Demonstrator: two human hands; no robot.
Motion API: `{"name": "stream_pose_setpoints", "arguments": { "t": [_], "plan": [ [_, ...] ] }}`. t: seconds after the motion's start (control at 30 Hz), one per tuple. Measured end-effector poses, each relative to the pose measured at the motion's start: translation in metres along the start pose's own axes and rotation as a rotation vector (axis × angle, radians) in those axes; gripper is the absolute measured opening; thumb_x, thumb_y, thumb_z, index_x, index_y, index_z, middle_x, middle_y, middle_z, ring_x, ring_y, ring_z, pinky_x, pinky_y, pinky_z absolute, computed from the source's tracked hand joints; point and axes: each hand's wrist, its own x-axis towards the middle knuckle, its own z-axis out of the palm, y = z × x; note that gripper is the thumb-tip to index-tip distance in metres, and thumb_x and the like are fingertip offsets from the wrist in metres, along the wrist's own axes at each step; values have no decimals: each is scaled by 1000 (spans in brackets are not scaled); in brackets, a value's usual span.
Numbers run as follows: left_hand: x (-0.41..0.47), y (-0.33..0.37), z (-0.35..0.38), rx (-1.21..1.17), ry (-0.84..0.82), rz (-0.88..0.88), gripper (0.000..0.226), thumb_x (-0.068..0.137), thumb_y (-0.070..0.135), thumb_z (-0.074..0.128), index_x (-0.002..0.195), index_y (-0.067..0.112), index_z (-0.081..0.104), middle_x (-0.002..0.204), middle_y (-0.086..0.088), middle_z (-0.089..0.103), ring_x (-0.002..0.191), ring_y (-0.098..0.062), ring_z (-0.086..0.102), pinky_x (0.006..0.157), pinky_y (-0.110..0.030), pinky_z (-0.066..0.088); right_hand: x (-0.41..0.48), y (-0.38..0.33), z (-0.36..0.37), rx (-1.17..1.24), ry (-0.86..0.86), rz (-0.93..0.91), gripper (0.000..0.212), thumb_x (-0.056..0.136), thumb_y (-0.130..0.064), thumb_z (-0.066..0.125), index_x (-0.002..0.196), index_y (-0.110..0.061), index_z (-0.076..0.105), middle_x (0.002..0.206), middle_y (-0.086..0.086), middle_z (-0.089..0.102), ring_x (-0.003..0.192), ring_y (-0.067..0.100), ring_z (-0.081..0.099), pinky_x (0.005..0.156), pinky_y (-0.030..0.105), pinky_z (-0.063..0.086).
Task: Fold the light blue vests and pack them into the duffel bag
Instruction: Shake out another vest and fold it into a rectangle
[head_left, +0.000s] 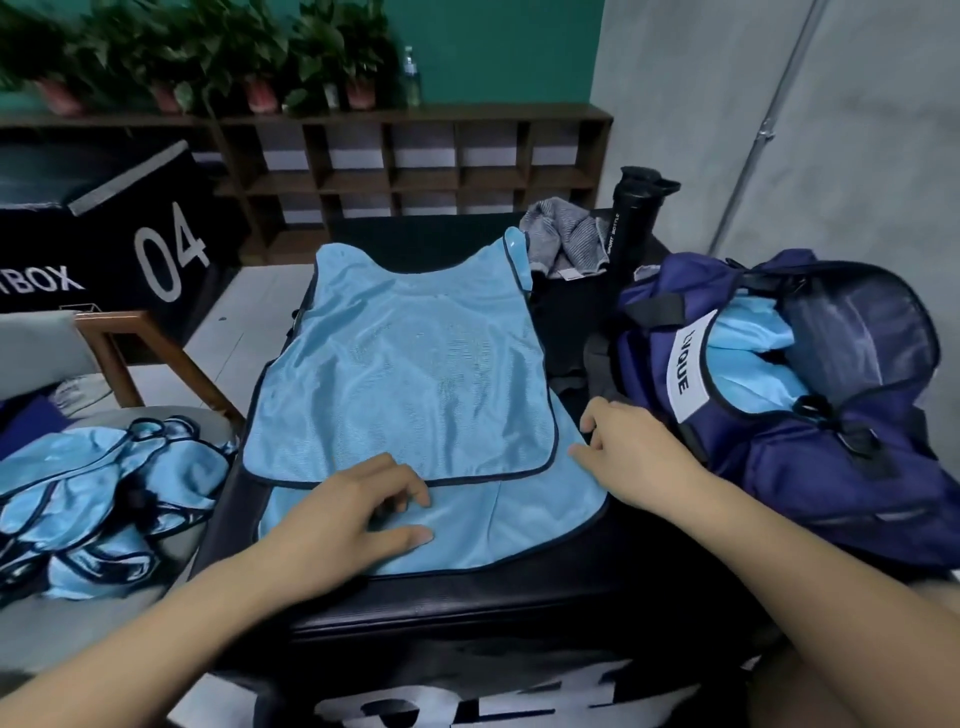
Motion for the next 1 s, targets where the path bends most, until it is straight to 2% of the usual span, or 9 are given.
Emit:
{"name": "stream_pose_setpoints", "arguments": {
  "t": [0.13,0.3,0.4,0.47,0.57,0.67,0.73,0.83,1.0],
  "plan": [
    [1,0,-1,-32,11,-31,25,88,52,83,107,45,69,99,13,61,91,-16,63,81,-26,52,-2,-3,-5,59,-37,73,14,94,-24,64,102,-24,53,86,-2,68,78,19,67,75,46,61],
    [1,-1,-6,-68,-15,-46,24,86,47,86,106,43,73,99,12,64,92,-17,64,82,-21,50,-19,-5,-16,-123,-89,98,30,91,-21,62,110,-19,38,84,3,63,70,25,64,63,43,56],
    [-3,3,-18,-145,-33,-87,21,88,38,88,106,37,78,102,8,71,94,-16,68,84,-23,52,-27,-9,-14,-156,-106,85,38,93,-23,60,119,-20,33,81,3,62,68,26,62,61,42,55],
    [-7,0,-32,-155,31,-142,18,89,29,87,103,35,79,101,9,75,95,-13,71,85,-22,53,-27,-8,-15,-155,-100,80,40,93,-23,59,122,-20,32,80,3,62,68,26,62,62,41,55],
    [-17,-15,-52,-25,222,-246,17,91,21,85,94,36,77,91,13,76,86,-7,71,75,-18,49,-29,-6,-15,-166,-80,58,37,95,-25,58,121,-21,32,82,1,60,68,23,59,59,39,51],
    [-32,-27,-67,124,357,-418,16,89,20,81,87,32,71,79,15,72,77,-5,67,68,-20,47,-32,-8,-14,-211,-42,11,31,97,-28,56,117,-23,33,96,-1,56,74,25,57,60,40,46],
    [-44,-36,-72,202,347,-543,21,87,23,84,85,30,64,73,9,70,70,-6,65,66,-25,48,-34,-11,-13,-242,9,-31,28,97,-29,56,115,-24,36,106,0,54,81,31,60,67,42,49],
    [-57,-47,-71,217,222,-713,26,85,36,86,84,24,63,75,6,71,72,-11,65,64,-31,46,-36,-20,-9,-211,36,-123,22,98,-32,55,113,-26,40,110,-2,52,87,35,63,71,44,51],
    [-58,-45,-66,246,177,-731,23,89,41,81,81,25,68,76,7,71,73,-7,64,61,-26,44,-38,-26,2,-231,-38,-193,13,99,-36,52,108,-31,44,105,-7,56,90,29,63,76,41,52]
  ]
}}
